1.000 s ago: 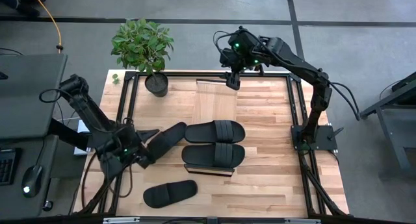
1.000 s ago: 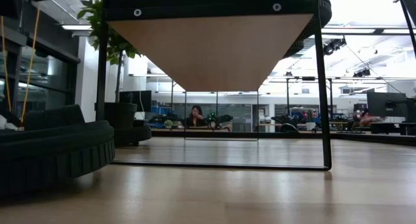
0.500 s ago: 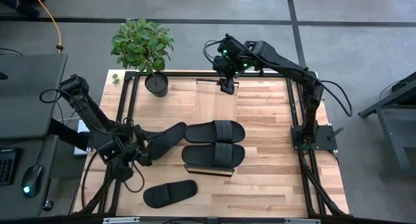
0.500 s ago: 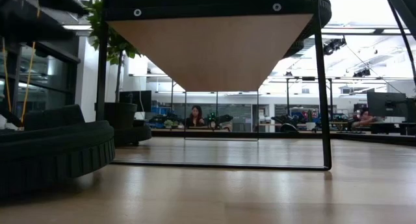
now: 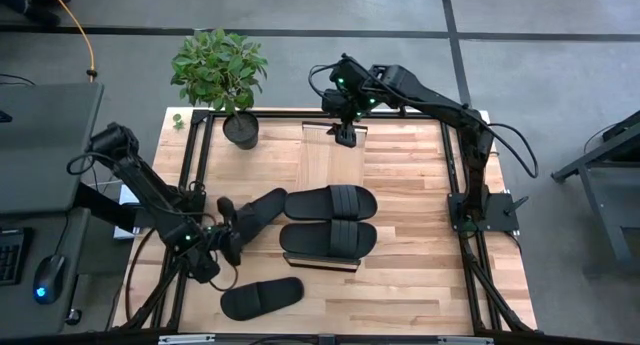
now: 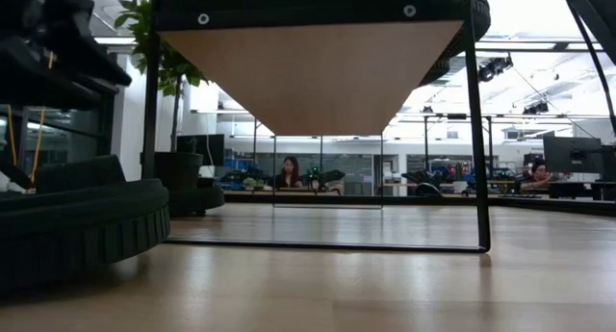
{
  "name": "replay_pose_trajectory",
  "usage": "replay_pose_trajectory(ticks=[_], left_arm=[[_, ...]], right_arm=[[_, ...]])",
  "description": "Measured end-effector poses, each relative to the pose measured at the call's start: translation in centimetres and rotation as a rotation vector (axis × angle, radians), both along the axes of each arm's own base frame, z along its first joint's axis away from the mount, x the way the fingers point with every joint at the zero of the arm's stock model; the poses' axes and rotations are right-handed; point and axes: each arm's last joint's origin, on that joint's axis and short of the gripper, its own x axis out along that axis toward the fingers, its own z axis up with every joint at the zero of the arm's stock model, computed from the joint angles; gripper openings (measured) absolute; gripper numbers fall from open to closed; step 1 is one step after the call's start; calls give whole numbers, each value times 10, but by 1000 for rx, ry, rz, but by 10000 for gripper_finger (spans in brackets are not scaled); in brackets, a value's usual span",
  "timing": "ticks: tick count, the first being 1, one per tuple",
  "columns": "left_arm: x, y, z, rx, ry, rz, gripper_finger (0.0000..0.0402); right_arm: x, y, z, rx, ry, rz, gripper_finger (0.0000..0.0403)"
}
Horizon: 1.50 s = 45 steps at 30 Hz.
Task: Pick and place slides into the shelf
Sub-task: Put the black slide on the shelf
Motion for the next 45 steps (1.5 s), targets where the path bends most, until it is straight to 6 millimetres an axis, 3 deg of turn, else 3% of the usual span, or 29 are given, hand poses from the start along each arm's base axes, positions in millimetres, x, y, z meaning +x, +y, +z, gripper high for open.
replay_pose_trajectory(ticks=[5, 11, 19, 23, 30, 38, 45], left_arm=[[9, -9, 10, -297, -93, 71, 266], [11, -18, 31, -655, -86, 162, 266], [-3, -18, 28, -1022, -140, 512, 266], [-22, -22, 26, -1095, -276, 637, 266], [-49, -36, 23, -1246, -585, 615, 266], [-37, -56, -5, -1263, -596, 668, 226], [-27, -56, -19, -1182, -613, 686, 176]], right_arm=[[0, 2, 0, 11, 5, 3, 229], [0, 3, -1, 21, 13, 7, 229], [5, 17, -1, 34, 7, 55, 229], [9, 28, -1, 35, 6, 86, 229], [15, 47, -1, 36, 6, 137, 229], [22, 67, 1, 25, -21, 191, 229], [25, 79, 2, 21, -34, 222, 229]])
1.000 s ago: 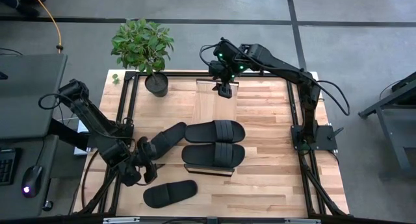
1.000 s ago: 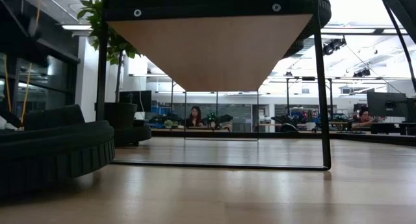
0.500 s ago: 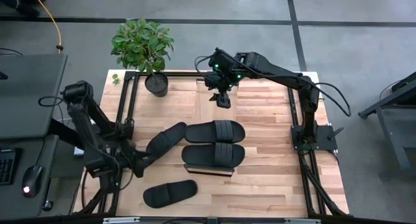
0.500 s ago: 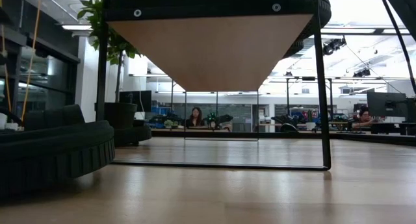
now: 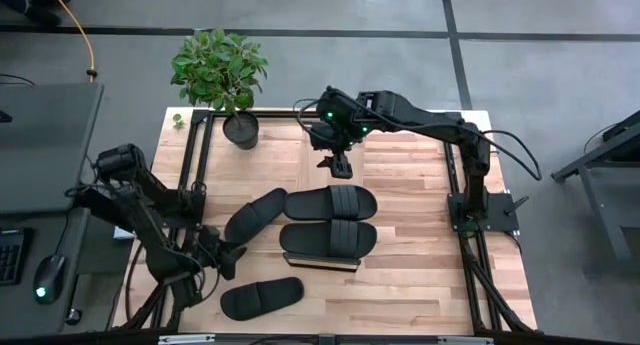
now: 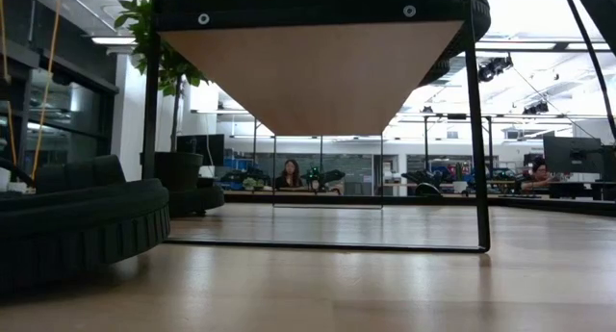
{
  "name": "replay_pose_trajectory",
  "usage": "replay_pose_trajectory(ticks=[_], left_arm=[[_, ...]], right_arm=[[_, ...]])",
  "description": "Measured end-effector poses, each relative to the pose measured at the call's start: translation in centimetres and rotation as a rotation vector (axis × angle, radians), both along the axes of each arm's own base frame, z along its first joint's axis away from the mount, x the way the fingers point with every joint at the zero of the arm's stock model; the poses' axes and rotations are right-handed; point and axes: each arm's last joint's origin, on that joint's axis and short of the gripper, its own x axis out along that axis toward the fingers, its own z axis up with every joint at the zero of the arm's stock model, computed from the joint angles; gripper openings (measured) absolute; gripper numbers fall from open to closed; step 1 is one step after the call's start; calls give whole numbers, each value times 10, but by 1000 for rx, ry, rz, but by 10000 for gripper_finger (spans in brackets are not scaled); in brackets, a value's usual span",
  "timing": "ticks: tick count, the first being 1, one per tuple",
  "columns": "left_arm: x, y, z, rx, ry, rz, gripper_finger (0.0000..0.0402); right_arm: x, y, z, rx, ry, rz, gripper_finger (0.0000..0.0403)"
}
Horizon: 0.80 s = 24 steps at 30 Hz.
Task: Pick and place slides into the shelf
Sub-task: Put the black slide on the shelf
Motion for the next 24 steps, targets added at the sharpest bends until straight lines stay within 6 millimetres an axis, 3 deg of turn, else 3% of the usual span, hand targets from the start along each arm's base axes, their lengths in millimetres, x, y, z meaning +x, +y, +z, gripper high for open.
replay_pose_trajectory(ticks=[5, 13, 24], left_arm=[[4, 4, -4, 47, 38, 20, 167], [-5, 18, -20, 37, 163, 55, 189], [-7, 24, -27, 50, 135, 53, 214]], right_arm=[[0, 5, 0, 6, 9, 6, 229], [0, 5, 0, 1, 6, 12, 229], [1, 5, 0, -1, -2, 12, 229]])
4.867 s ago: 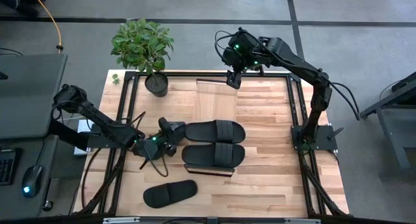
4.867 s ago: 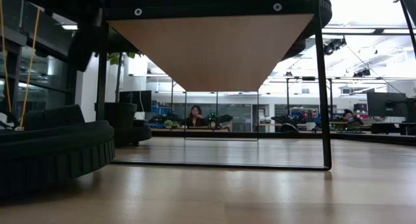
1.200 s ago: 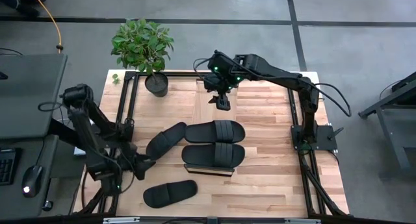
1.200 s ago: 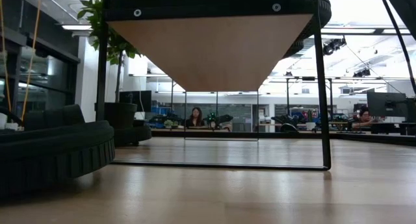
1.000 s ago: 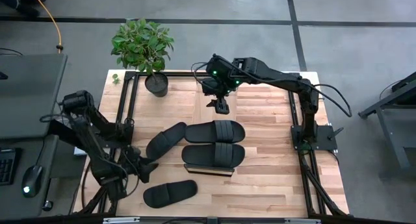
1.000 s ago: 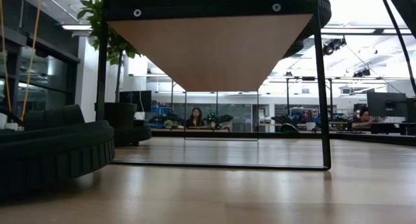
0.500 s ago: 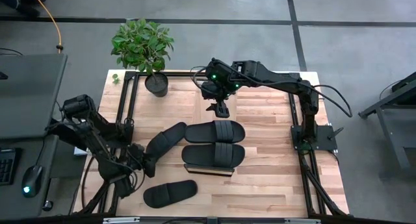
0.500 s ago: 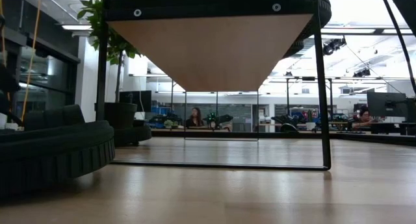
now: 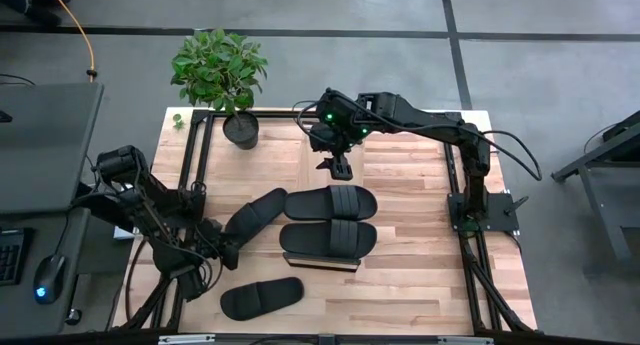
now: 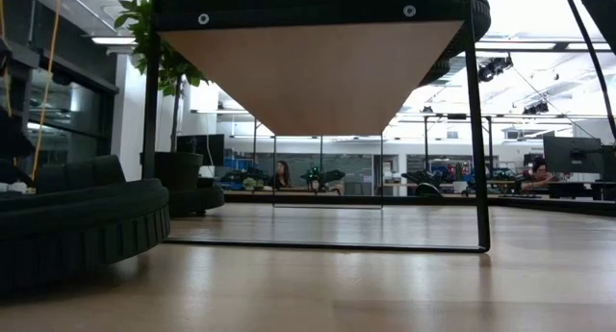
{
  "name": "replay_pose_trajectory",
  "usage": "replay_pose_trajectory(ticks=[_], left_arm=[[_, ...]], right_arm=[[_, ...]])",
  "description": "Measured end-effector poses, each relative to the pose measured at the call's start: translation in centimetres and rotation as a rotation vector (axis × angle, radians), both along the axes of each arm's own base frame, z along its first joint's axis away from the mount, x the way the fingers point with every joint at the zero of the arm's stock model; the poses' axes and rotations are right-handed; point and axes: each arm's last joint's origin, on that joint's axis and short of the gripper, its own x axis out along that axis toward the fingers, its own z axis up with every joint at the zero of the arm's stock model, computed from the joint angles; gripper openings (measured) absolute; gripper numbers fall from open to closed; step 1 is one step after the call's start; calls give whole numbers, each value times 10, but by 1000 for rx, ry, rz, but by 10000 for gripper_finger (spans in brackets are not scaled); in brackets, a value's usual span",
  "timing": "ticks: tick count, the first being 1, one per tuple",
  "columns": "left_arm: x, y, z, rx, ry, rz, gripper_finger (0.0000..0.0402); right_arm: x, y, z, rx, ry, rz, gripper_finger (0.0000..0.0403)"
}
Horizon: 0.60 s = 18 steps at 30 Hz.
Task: Pick and place slides into the shelf
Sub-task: Put the black slide on the shelf
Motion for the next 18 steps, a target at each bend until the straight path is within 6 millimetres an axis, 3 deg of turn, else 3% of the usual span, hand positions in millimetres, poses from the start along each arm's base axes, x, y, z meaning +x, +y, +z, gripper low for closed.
replay_pose_trajectory(ticks=[18], left_arm=[[10, 19, -6, 41, -10, 88, 230]], right_arm=[[1, 0, 1, 3, -14, -7, 229]])
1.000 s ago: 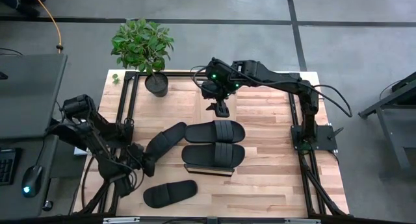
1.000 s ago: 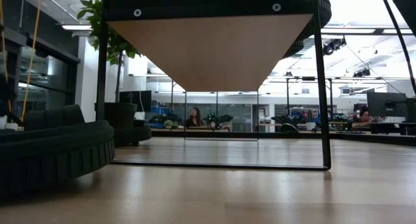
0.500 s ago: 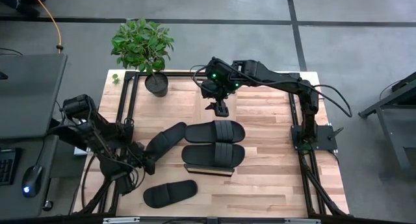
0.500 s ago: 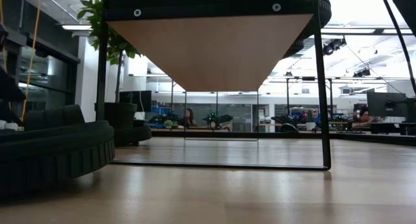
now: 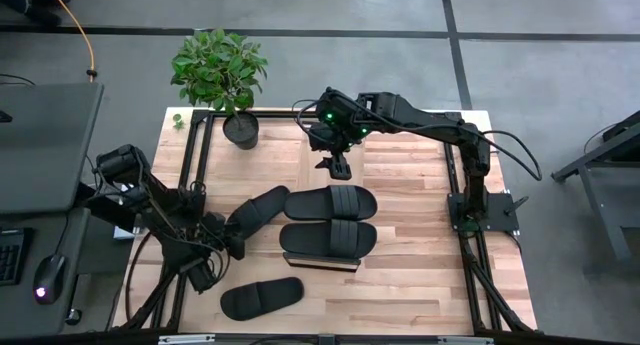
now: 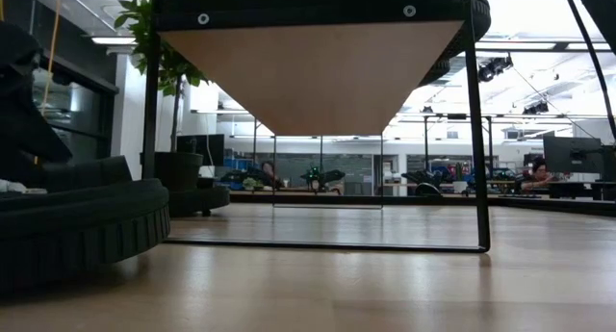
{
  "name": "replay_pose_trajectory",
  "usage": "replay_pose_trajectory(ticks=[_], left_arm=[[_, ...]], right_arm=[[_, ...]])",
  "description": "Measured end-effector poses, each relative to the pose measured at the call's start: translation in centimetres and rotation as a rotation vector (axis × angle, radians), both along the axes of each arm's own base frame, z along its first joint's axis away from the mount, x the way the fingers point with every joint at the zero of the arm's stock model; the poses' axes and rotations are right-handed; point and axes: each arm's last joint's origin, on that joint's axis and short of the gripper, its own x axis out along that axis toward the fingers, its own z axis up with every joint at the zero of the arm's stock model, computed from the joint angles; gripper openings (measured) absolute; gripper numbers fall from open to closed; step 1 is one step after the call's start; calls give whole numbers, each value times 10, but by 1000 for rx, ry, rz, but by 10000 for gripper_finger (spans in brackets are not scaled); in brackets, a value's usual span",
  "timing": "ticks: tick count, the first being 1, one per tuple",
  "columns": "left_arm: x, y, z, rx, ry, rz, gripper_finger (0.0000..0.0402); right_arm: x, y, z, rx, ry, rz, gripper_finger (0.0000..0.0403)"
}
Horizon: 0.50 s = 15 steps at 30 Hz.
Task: Pick and place slides into the shelf
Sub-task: Put the black slide on the shelf
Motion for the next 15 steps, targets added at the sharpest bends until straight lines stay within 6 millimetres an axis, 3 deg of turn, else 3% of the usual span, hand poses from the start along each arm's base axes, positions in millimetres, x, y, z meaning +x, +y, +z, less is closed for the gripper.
replay_pose_trajectory(ticks=[15], left_arm=[[4, 16, -18, -39, -138, 58, 229]], right_arm=[[0, 3, 0, 12, 3, -5, 229]])
